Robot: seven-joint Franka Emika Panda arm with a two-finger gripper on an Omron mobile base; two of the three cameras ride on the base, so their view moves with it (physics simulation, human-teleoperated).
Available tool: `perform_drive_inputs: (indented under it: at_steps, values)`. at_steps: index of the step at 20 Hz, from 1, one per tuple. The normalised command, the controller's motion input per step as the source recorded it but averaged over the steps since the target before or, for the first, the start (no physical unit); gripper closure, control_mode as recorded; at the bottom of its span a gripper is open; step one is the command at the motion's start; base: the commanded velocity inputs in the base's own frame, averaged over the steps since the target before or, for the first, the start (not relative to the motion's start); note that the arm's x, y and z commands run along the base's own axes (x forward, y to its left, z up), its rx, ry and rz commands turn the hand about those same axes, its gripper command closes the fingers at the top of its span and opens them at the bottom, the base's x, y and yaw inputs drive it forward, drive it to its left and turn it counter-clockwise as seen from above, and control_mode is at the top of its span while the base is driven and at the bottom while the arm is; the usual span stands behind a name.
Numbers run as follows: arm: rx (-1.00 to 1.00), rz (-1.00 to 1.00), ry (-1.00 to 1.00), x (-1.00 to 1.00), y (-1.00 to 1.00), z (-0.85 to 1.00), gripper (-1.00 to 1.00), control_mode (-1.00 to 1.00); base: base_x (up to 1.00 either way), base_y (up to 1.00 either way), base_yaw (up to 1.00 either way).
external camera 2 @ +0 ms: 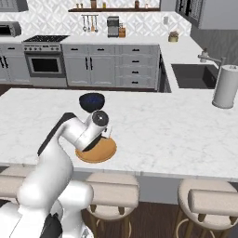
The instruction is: Start the toaster. Once the lever pops up, take the bread to the plate on the dining counter.
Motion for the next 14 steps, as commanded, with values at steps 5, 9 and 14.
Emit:
perform_drive_inputs:
  at_steps: [5, 9, 14]
  values:
    - [0.00, 0.01, 0.00, 0.50, 0.00, -0.59, 1.00, -1.00, 0.00, 0.00, 0.00]
    - [0.00, 0.00, 0.01, 0.25, 0.00, -0.67, 1.00, -1.00, 0.00, 0.00, 0.00]
    - [0.00, 0.00, 0.00, 0.14, 0.00, -0.46, 1.00, -1.00, 0.00, 0.00, 0.00]
